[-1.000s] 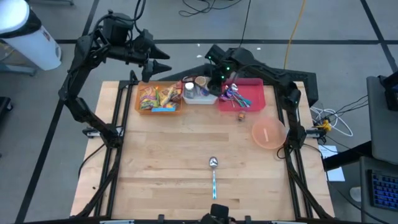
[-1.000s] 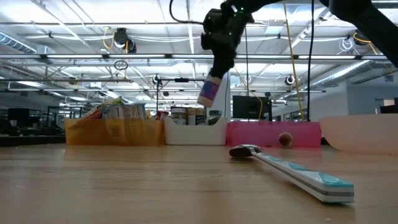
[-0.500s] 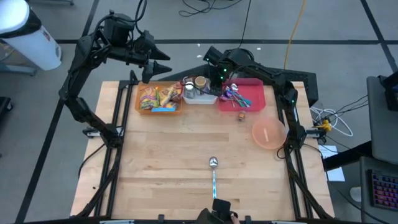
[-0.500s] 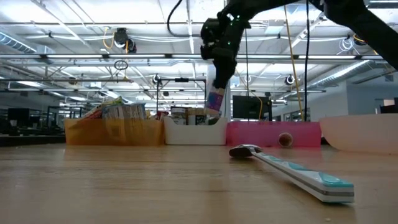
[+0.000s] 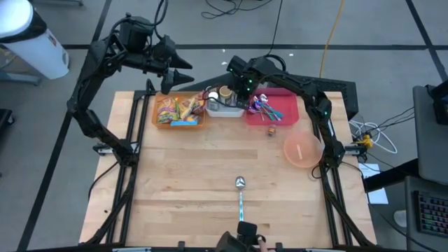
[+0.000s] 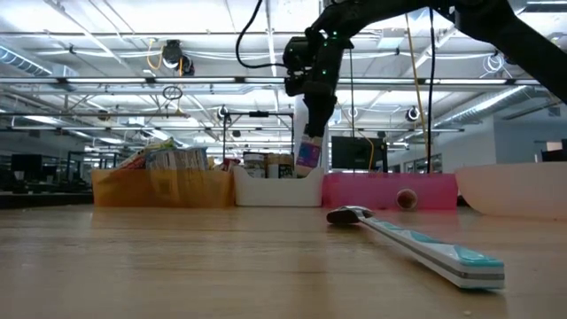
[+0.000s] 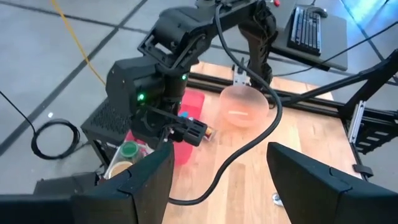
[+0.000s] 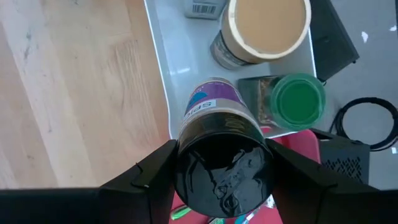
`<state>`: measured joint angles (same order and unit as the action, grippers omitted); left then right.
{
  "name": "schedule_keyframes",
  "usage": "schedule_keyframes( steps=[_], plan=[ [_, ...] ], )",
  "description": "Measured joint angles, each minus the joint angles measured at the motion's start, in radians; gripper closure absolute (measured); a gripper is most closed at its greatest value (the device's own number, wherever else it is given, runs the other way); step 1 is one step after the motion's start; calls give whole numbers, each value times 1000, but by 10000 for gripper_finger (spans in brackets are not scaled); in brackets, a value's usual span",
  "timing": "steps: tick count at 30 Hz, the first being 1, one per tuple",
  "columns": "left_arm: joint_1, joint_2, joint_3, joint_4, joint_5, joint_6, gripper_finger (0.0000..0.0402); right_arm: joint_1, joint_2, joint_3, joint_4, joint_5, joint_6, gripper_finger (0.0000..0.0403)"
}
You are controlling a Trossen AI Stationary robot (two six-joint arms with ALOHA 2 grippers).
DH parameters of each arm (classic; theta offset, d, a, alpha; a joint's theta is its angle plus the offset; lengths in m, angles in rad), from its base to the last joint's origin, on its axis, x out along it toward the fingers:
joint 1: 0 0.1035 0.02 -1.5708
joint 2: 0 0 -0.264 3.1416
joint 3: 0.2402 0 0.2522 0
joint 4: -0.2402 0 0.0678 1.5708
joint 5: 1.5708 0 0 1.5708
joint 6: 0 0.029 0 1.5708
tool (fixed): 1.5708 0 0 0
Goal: Pick & Place Food Item
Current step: Put the purple seasoning bottle into the white bin
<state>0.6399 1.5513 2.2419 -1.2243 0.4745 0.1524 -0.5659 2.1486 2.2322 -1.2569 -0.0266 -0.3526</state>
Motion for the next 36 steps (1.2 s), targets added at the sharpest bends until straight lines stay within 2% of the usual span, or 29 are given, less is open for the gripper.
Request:
schedule_keyframes(
  steps=[7, 13, 27, 36],
  plan=[
    [0, 1, -85, 0, 33, -3, 147, 1, 58, 0, -16, 0, 11, 203],
    [0, 1, -137, 8, 76, 0, 140, 4, 58, 0, 2, -1, 11, 203],
    [0, 1, -146, 65, 77, 0, 151, 5, 59, -83, 37, -1, 32, 203],
    [0, 1, -146, 69, 77, 0, 151, 5, 59, -87, 66, -4, 45, 203]
  ],
)
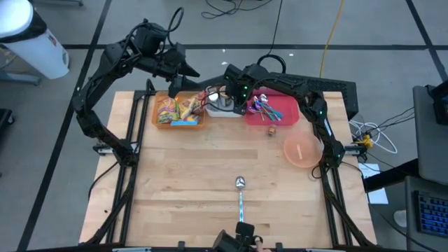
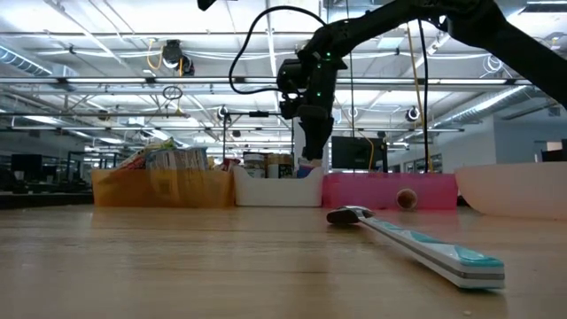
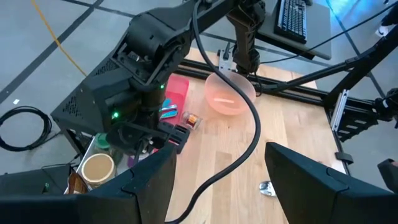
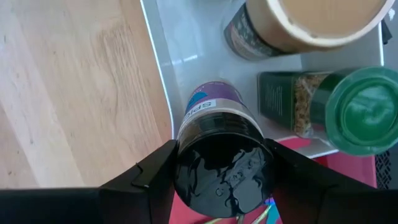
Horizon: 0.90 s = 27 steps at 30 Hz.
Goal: Pick & Place Food Item
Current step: Put the purple seasoning bottle into the white bin
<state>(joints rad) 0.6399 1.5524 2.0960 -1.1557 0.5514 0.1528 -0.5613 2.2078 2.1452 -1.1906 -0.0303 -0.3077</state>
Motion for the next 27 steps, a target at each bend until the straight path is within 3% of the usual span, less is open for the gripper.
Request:
schedule_keyframes(
  steps=[27],
  plan=[
    [0, 0, 0, 0, 0, 2, 151, 0, 0, 0, 2, -18, 12, 144]
  ],
)
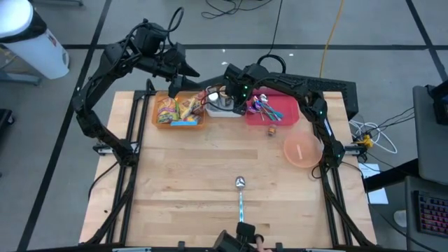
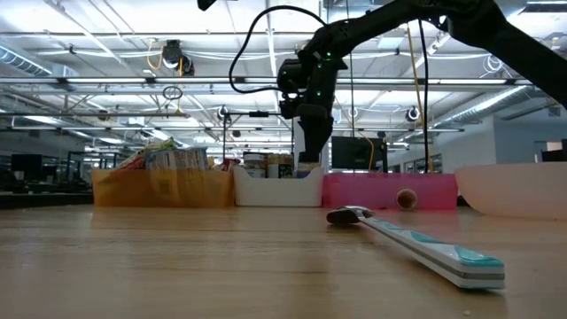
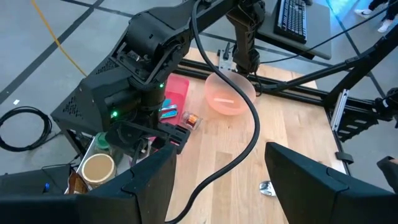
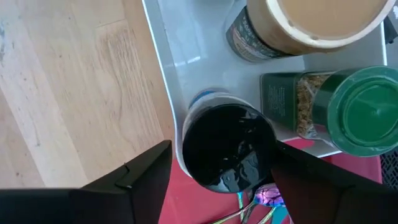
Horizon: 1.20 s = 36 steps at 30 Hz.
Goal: Pick & Place Food Item
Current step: Put the purple seasoning bottle into the white bin, then put the white blue spoon into the red bin
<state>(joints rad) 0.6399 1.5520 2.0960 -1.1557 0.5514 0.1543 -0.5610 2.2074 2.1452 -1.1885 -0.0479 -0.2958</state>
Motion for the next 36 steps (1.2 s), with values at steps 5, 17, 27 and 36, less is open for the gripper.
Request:
schedule_keyframes(
  steps=[5, 17, 27, 36],
  plan=[
    [0, 0, 0, 0, 0, 0, 151, 0, 0, 0, 0, 0, 0, 125],
    [0, 0, 0, 94, -67, -70, 151, 29, -90, -1, -7, 101, 8, 118],
    [8, -83, 0, 276, 39, -179, 151, 74, -257, -1, 207, -1, 172, 120],
    [27, -282, -157, 268, 42, -169, 151, 188, -315, 0, 513, -62, 257, 126]
  ],
)
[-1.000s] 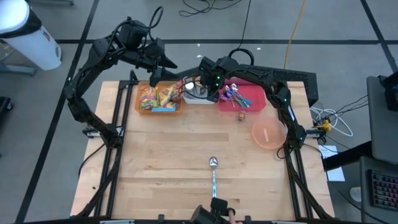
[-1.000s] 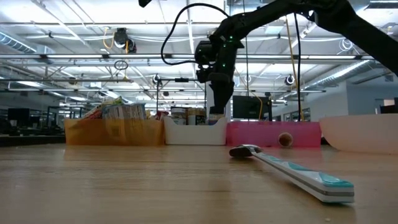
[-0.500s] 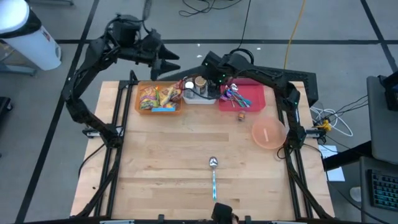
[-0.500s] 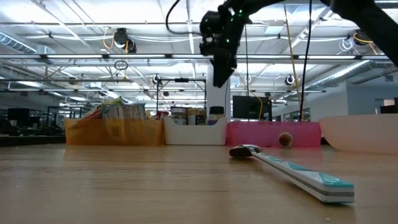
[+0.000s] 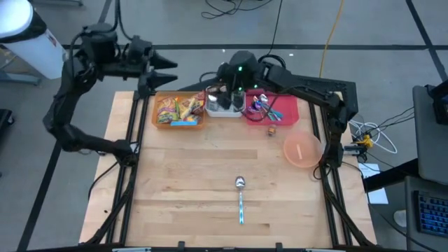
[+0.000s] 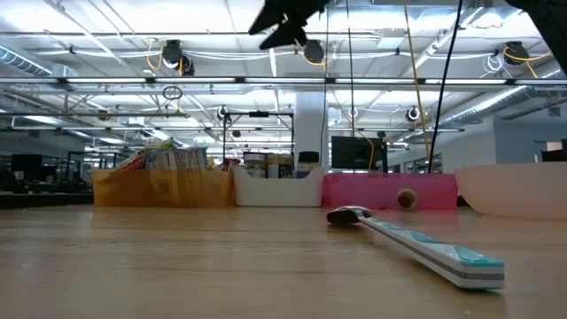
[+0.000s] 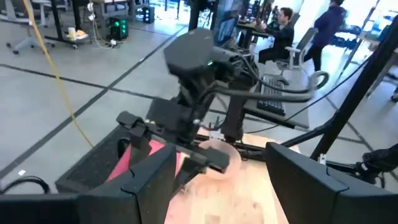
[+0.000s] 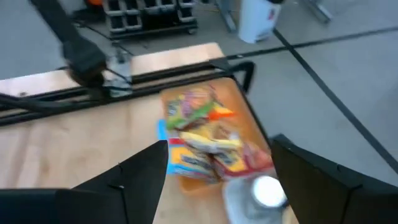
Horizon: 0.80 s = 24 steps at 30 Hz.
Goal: Pick & Place Food Item
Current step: Put the white blue spoon into the red bin
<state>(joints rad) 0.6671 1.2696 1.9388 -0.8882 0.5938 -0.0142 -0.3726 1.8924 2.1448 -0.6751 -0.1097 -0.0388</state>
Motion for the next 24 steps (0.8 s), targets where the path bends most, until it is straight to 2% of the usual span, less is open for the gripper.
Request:
schedule_keyframes(
  steps=[4, 10, 13, 19, 24],
  plan=[
    [-1, -152, -233, 145, 1, -70, 151, 80, -1, -67, 140, 0, 16, 125],
    [-1, -378, -590, 453, -29, -192, 151, 170, -54, -322, 503, 10, 128, 128],
    [-1, -459, -724, 561, -44, -259, 151, 176, -142, -457, 599, 32, 190, 130],
    [-2, -547, -909, 610, -45, -320, 151, 171, -349, -719, 718, 67, 254, 131],
    [-1, -543, -979, 608, -47, -404, 151, 173, -521, -900, 721, 112, 292, 131]
  ],
)
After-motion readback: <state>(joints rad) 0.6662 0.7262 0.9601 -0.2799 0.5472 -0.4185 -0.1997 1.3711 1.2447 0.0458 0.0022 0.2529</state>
